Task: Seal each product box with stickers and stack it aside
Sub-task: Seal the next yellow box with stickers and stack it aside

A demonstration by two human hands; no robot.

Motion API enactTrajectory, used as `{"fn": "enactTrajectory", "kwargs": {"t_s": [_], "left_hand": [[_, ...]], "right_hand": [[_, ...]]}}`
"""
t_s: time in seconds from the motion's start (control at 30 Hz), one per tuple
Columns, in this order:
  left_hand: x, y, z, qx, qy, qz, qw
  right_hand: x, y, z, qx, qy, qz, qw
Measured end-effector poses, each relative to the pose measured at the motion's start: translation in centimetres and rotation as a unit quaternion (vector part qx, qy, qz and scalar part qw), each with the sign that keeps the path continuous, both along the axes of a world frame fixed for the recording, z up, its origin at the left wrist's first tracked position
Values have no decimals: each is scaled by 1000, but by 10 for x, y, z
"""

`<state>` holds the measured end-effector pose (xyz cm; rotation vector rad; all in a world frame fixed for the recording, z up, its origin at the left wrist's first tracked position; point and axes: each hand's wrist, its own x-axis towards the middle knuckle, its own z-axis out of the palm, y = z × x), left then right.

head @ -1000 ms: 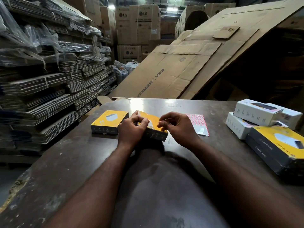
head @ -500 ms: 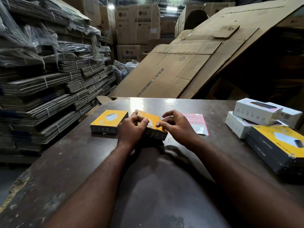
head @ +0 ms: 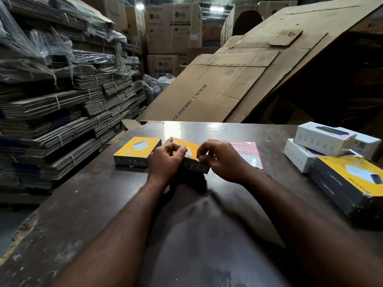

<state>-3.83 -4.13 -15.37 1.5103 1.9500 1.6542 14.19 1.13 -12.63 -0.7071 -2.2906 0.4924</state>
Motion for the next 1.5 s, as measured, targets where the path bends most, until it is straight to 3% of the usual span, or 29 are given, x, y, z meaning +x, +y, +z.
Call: {"fn": "enactTrajectory", "kwargs": {"t_s": [0.7,1.5], "left_hand": [[5,0,1,-8,-5,-3,1000],[3,-1,-1,-17,-64,-57,996]], "right_hand": [[-8,-3,-1,59,-53,-17,997],[-7,1,-9,87,-34,-12,996]]}}
